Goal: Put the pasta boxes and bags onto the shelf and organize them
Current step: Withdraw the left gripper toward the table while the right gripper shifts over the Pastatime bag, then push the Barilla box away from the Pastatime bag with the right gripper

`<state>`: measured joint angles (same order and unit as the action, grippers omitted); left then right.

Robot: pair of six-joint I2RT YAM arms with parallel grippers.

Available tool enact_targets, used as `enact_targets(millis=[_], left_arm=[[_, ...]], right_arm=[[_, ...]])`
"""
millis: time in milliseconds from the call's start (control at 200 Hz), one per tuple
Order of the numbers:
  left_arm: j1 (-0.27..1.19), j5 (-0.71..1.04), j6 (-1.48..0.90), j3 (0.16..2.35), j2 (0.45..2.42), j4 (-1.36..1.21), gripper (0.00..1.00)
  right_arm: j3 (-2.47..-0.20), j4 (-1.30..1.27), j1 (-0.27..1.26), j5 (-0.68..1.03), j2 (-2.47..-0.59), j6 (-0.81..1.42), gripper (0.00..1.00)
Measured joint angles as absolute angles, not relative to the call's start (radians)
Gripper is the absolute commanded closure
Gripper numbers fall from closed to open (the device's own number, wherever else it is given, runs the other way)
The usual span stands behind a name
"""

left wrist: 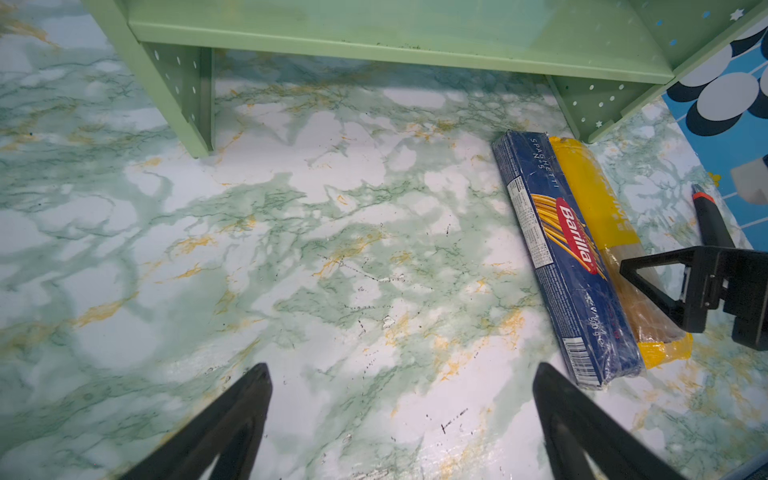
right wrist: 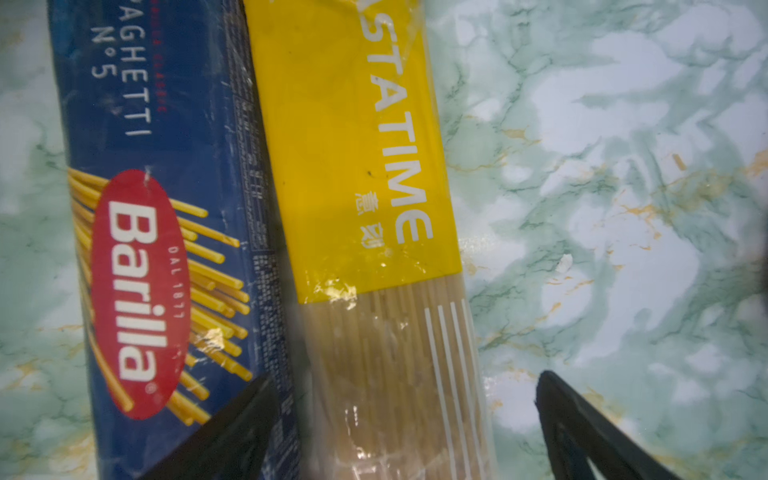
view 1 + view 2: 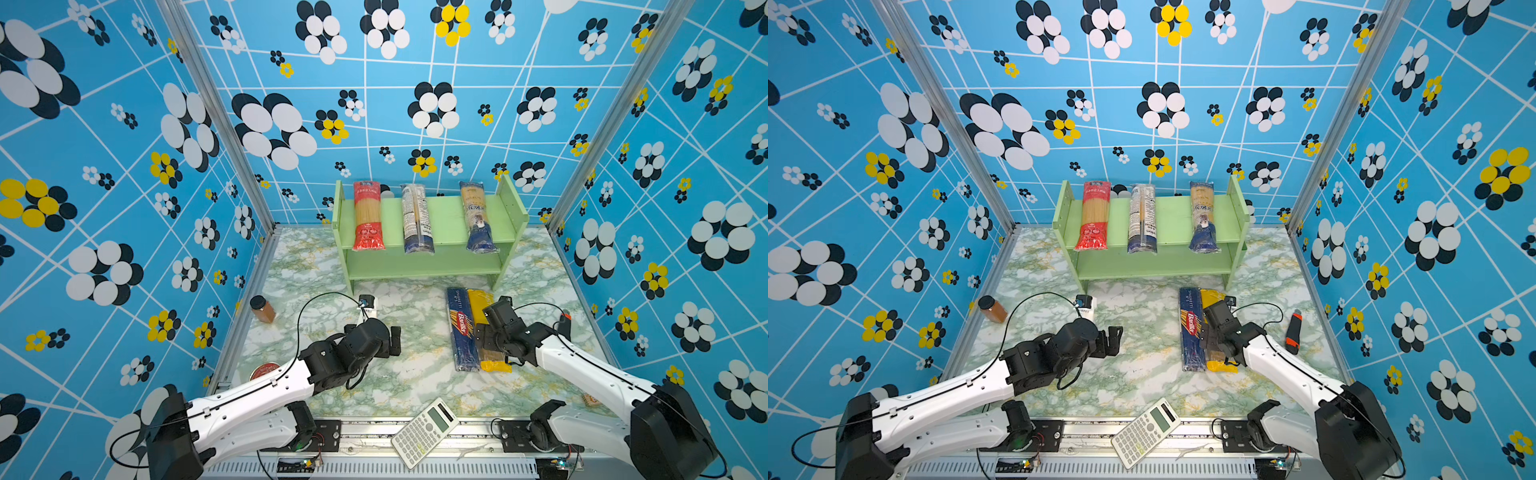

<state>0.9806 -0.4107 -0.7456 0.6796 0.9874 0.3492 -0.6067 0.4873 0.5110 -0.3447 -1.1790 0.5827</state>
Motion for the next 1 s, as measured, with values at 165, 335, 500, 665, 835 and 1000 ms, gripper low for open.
enact_targets(millis=[165,335,500,665,835,1000], left_arm=[[0.975,-0.403,-0.772,0.651,0.987,0.344,0.01],[0.974,-0.399,-0.786,0.646,0.987,0.344,0.01],[0.970,-0.395,-0.798,0.646,0.987,0.344,0.01],[0.970,-0.391,-0.806,0.641,0.987,0.344,0.01],[0.970,-0.389,-0.817,0.640,0.987,0.344,0.01],[0.970,-0.389,-0.820,0.640,0.987,0.344,0.01]], right_arm=[[-0.627,0.461,0.540,-0.381,-1.245,0.588,0.01],[-0.683,0.460,0.578,-0.425,-1.333,0.588,0.01],[-0.720,0.460,0.605,-0.462,-1.390,0.589,0.01],[-0.755,0.460,0.643,-0.489,-1.433,0.600,0.01],[-0.807,0.459,0.696,-0.492,-1.492,0.615,0.01],[-0.846,0.459,0.720,-0.493,-1.539,0.618,0.01]])
